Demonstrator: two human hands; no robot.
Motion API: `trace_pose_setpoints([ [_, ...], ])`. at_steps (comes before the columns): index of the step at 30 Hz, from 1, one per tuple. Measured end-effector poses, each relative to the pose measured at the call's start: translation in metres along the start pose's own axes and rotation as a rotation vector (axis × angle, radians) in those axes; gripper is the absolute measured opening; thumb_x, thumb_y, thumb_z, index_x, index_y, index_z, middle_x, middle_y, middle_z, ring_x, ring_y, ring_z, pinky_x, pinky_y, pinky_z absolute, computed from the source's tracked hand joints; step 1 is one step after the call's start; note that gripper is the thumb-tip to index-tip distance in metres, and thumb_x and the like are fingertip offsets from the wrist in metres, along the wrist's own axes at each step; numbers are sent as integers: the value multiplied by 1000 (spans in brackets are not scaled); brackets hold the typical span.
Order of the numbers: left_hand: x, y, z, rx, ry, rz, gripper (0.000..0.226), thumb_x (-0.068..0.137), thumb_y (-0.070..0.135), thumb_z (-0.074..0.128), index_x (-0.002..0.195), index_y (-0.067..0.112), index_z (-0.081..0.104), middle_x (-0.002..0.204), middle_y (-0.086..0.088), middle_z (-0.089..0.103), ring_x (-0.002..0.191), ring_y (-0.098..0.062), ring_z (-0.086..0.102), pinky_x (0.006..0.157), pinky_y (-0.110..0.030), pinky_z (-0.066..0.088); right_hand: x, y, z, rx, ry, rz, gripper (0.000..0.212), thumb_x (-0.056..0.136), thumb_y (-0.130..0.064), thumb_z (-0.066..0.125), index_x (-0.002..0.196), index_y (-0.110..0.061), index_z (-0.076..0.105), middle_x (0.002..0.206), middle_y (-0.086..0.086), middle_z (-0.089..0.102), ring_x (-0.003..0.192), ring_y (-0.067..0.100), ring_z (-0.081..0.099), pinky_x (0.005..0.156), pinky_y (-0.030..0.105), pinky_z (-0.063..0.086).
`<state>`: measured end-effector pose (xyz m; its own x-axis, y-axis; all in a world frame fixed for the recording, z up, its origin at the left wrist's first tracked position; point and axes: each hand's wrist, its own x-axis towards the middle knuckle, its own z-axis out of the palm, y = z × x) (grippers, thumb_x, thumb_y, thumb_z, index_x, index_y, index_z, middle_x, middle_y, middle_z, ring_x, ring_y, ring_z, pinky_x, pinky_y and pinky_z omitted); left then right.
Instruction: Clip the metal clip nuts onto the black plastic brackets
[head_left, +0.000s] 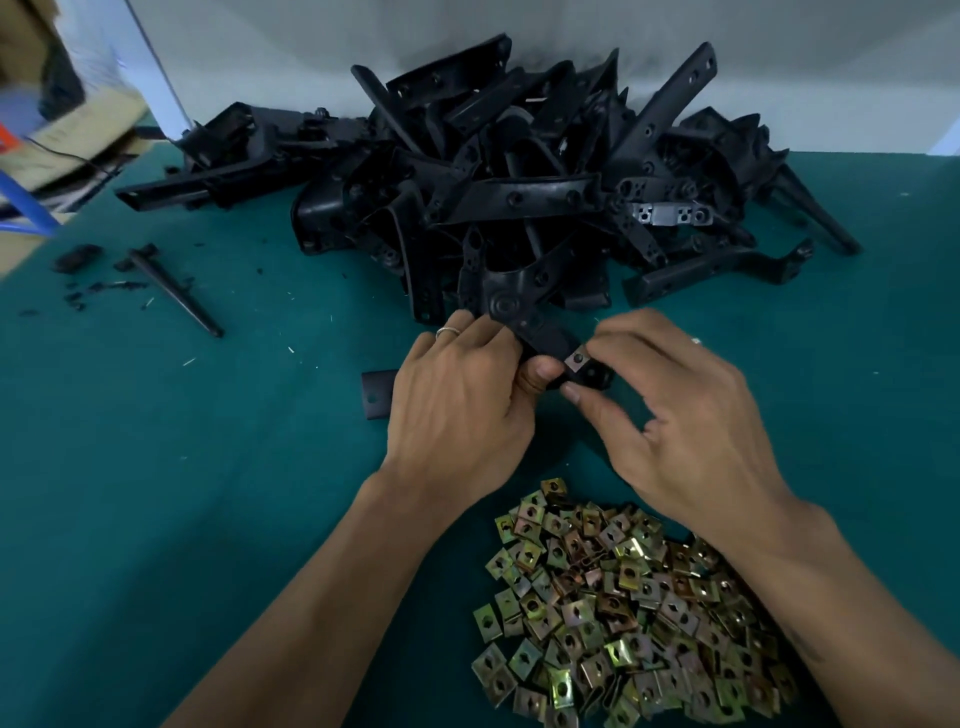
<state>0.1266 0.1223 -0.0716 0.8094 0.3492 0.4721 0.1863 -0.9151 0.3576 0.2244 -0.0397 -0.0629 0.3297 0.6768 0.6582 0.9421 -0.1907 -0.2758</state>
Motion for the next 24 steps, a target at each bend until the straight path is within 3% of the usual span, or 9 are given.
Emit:
trace_pose_setpoints([
  [3, -1, 1, -2, 37, 24, 7, 47, 103, 47, 34, 80, 13, 55, 81, -4, 61, 85, -30, 56, 72, -45, 45, 0, 1, -2, 4, -31, 19, 18, 95, -22, 68, 107, -9, 65, 108, -1, 62, 93, 21, 61, 75, 41, 52],
  [5, 0, 3, -3, 77, 13, -9, 56, 103, 53, 26, 82, 12, 57, 83, -4, 61, 85, -29, 54, 73, -45, 43, -2, 1, -3, 120, -85, 163, 24, 97, -26, 67, 119, -17, 63, 109, -6, 64, 97, 16, 63, 78, 40, 54],
  [7, 0, 3, -4, 111, 5, -67, 55, 105, 53, 21, 80, 14, 51, 84, -4, 61, 86, -29, 53, 74, -45, 42, -5, 1, -5, 194, -117, 322, 30, 95, -34, 67, 122, -21, 63, 105, -12, 65, 94, 6, 63, 78, 29, 53],
  [9, 0, 2, -4, 127, 26, -150, 45, 106, 48, 22, 78, 19, 41, 84, -5, 61, 87, -31, 54, 74, -44, 40, -7, 2, -8, 249, -155, 398, 26, 90, -36, 71, 113, -24, 68, 94, -17, 62, 85, 6, 62, 69, 16, 46],
  [11, 0, 1, -3, 132, 32, -225, 39, 106, 45, 24, 79, 20, 37, 86, -7, 62, 88, -33, 55, 75, -44, 39, -7, 1, -10, 393, -316, 388, 15, 88, -26, 76, 103, -28, 75, 89, -14, 63, 79, 11, 61, 67, 14, 45],
  [15, 1, 1, 0, 124, 34, -250, 38, 104, 46, 27, 83, 19, 41, 88, -7, 65, 90, -32, 57, 78, -45, 40, -9, -5, -13, 483, -625, 335, 23, 88, -29, 77, 107, -42, 77, 101, -16, 62, 103, 11, 62, 87, 31, 50],
  [19, 1, 1, -1, 139, 31, -214, 38, 104, 47, 26, 80, 21, 41, 84, -5, 63, 86, -30, 56, 77, -45, 43, -6, -6, -16, 436, -682, 336, 21, 90, -30, 75, 104, -46, 76, 102, -17, 58, 106, 7, 57, 90, 37, 49],
  [24, 1, 0, 0, 139, 15, -179, 47, 105, 47, 25, 81, 17, 52, 84, -4, 63, 86, -30, 56, 77, -45, 43, -4, -9, -17, 419, -716, 313, 14, 91, -25, 75, 93, -39, 71, 100, -20, 59, 104, 5, 55, 86, 25, 42],
])
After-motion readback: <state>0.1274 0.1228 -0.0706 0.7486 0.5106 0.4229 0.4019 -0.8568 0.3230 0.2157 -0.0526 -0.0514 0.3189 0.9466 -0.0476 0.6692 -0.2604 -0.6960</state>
